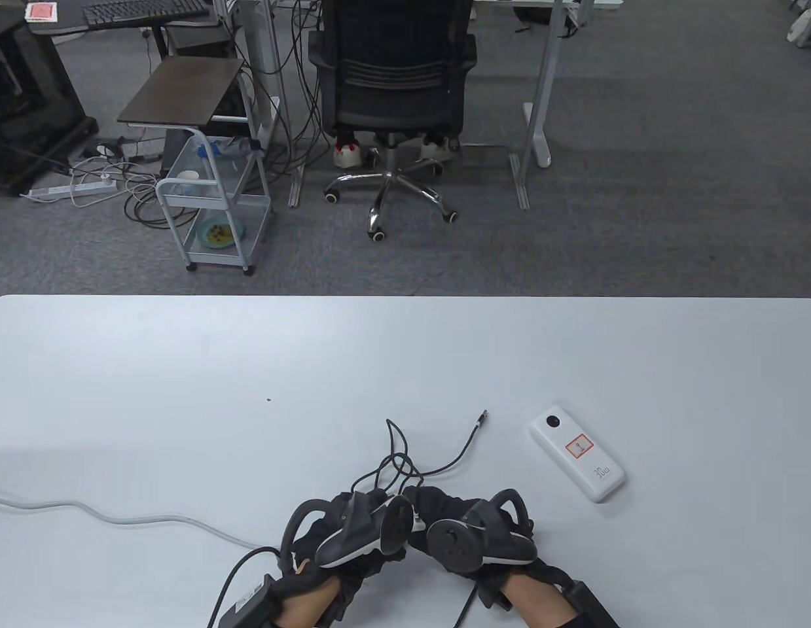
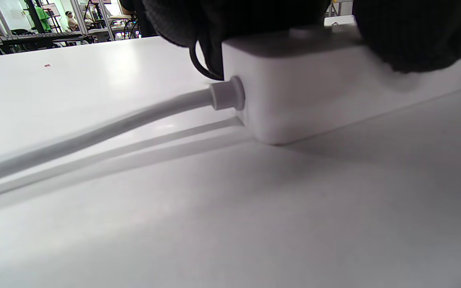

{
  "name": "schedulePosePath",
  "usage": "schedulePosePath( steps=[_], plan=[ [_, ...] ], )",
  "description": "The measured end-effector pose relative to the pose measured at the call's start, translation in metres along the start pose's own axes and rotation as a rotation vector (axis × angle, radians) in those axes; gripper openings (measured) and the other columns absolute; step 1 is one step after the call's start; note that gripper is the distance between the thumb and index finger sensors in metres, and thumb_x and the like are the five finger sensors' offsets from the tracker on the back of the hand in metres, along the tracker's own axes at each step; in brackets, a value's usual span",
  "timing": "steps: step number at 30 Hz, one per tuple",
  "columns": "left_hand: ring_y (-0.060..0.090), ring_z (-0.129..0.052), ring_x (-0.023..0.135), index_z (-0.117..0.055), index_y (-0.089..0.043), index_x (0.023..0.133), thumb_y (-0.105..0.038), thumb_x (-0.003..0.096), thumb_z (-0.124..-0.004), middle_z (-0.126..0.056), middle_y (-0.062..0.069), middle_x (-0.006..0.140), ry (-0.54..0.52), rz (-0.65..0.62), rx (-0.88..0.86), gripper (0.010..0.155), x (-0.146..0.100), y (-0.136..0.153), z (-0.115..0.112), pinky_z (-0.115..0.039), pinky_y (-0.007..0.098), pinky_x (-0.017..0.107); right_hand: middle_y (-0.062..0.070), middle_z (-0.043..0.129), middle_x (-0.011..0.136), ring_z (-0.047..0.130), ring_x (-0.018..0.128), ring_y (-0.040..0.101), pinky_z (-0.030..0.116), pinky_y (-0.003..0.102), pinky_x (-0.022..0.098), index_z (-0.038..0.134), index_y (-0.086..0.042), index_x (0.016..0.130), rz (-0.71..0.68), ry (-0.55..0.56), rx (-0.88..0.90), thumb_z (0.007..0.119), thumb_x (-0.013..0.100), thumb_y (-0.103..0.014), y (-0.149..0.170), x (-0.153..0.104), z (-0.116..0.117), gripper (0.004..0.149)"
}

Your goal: Unplug the charger and disconnect the battery pack

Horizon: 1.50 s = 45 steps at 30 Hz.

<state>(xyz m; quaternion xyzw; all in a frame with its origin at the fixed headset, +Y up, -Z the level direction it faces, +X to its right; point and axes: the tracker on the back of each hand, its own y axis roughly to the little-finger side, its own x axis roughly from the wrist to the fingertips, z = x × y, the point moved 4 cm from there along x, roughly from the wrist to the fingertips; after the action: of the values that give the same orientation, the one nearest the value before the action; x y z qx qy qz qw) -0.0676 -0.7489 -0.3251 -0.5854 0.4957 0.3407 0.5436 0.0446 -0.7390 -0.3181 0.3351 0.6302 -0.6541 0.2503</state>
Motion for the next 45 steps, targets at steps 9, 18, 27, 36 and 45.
schedulePosePath(
  steps=[9,18,27,36,45],
  plan=[
    [0.016,-0.092,0.102,-0.069,-0.037,0.105,-0.067,0.0350,-0.085,-0.079,-0.009,0.112,0.008,0.000,-0.005,0.078,0.000,0.000,0.000,-0.071,0.037,0.083,0.014,0.075,0.100,0.090,0.074,0.023,0.085,0.033,0.051,0.050,-0.012,0.106,0.044,-0.011,0.073,0.061,0.048,-0.050,0.006,0.001,0.001,0.070],
    [0.016,-0.092,0.103,-0.069,-0.038,0.105,-0.066,0.0348,-0.085,-0.079,-0.009,0.113,0.022,0.004,-0.010,0.077,0.002,0.001,0.000,-0.072,0.037,0.083,0.015,0.076,0.097,0.092,0.070,0.024,0.086,0.033,0.048,0.051,-0.011,0.104,0.056,0.011,0.047,0.057,0.049,-0.051,0.003,0.002,-0.002,0.068],
    [0.016,-0.092,0.102,-0.070,-0.037,0.105,-0.066,0.0344,-0.085,-0.079,-0.009,0.112,0.014,0.011,0.004,0.078,0.000,-0.001,0.000,-0.072,0.037,0.083,0.011,0.073,0.100,0.091,0.072,0.022,0.085,0.032,0.050,0.050,-0.016,0.105,0.064,0.018,0.067,0.058,0.050,-0.054,0.007,-0.001,-0.001,0.067],
    [0.016,-0.092,0.102,-0.069,-0.037,0.105,-0.066,0.0347,-0.085,-0.079,-0.008,0.112,0.020,0.018,0.004,0.078,0.001,-0.001,0.001,-0.072,0.037,0.083,0.007,0.069,0.104,0.088,0.077,0.022,0.082,0.034,0.054,0.047,-0.022,0.106,0.112,-0.051,0.119,0.065,0.048,-0.054,0.011,0.001,-0.001,0.068],
    [0.016,-0.093,0.101,-0.069,-0.036,0.105,-0.066,0.0347,-0.084,-0.079,-0.008,0.112,0.012,0.019,0.013,0.078,0.000,-0.001,0.000,-0.073,0.037,0.082,0.007,0.071,0.103,0.091,0.074,0.023,0.083,0.035,0.053,0.051,-0.026,0.105,0.057,0.044,0.121,0.069,0.046,-0.053,0.011,-0.004,-0.002,0.067]
  ],
)
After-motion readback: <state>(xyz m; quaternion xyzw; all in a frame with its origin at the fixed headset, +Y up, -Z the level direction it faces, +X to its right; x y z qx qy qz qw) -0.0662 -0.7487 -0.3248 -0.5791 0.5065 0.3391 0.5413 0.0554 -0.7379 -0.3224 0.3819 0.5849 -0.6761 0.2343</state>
